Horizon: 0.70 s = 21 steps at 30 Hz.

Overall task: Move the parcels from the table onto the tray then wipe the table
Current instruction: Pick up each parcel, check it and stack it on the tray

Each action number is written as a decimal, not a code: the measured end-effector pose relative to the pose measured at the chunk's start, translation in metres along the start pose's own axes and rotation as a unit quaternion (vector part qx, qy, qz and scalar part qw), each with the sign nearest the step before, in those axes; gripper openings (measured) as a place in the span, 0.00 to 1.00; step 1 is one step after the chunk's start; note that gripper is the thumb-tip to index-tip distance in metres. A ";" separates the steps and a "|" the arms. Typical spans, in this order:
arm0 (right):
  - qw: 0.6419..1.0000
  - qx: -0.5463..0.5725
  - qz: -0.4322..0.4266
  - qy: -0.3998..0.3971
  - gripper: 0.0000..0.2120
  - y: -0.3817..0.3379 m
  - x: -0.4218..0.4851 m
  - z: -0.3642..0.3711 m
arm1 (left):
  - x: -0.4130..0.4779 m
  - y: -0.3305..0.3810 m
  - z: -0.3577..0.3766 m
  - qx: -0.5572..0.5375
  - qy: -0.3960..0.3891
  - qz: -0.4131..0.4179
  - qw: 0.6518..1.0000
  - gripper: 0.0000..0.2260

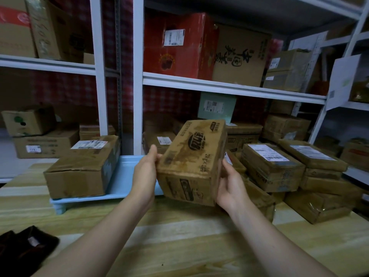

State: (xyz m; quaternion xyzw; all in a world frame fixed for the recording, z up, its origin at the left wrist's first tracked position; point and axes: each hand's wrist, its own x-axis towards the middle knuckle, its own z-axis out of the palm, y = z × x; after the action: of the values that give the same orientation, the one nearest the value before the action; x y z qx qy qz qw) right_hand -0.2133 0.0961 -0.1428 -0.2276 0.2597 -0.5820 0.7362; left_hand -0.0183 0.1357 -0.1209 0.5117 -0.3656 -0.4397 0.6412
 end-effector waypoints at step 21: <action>0.988 -0.118 -0.082 -0.060 0.18 -0.004 -0.001 0.005 | -0.007 -0.001 0.017 0.158 -0.029 -0.040 0.986 0.27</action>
State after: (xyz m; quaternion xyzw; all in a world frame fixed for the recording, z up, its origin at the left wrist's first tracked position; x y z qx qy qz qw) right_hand -0.2133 0.0966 -0.1362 -0.3683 0.2624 -0.5908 0.6682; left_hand -0.0364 0.1368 -0.1181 0.6075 -0.4280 -0.4164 0.5238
